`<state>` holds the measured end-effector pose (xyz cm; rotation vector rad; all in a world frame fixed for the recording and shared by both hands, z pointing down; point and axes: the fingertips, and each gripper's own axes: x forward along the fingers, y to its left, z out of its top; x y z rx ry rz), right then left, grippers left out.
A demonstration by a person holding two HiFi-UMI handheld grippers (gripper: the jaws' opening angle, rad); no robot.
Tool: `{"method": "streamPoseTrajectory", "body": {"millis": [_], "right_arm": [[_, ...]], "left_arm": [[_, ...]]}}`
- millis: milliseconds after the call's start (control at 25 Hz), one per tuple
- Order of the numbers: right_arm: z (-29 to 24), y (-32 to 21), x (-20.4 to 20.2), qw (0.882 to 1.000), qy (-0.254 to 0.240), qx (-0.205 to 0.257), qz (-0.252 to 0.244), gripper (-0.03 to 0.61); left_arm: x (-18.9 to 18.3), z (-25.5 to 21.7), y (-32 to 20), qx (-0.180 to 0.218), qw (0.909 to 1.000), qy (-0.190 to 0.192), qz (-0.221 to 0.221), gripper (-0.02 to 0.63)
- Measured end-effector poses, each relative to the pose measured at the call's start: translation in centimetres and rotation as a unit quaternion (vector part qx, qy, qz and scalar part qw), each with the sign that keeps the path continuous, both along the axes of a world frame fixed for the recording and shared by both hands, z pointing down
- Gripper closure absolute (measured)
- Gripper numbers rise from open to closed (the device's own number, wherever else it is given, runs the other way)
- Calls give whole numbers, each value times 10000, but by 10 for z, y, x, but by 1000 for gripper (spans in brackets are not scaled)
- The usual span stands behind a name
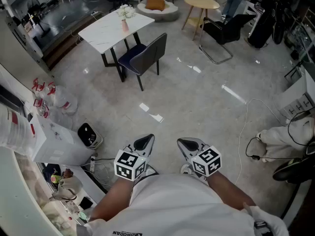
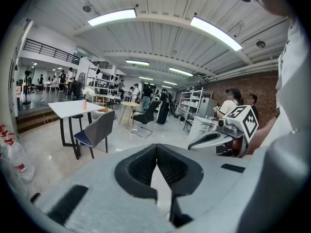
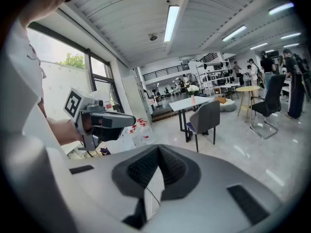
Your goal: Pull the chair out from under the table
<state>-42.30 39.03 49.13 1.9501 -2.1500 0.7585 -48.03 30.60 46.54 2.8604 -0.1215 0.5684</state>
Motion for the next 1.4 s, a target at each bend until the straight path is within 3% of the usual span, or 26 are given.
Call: {"method": "streamPoseTrajectory", "body": {"millis": [640,1400], "right_arm": [[-3,-7,-12,9998,-213,27,5,574],[17,-54,-71,9983,-121,-248,521,574]], "left_arm": [[-9,3,-7,-110,9999,53,6,606],[-74,26,-67,-249,9989,-146,356,606]]}}
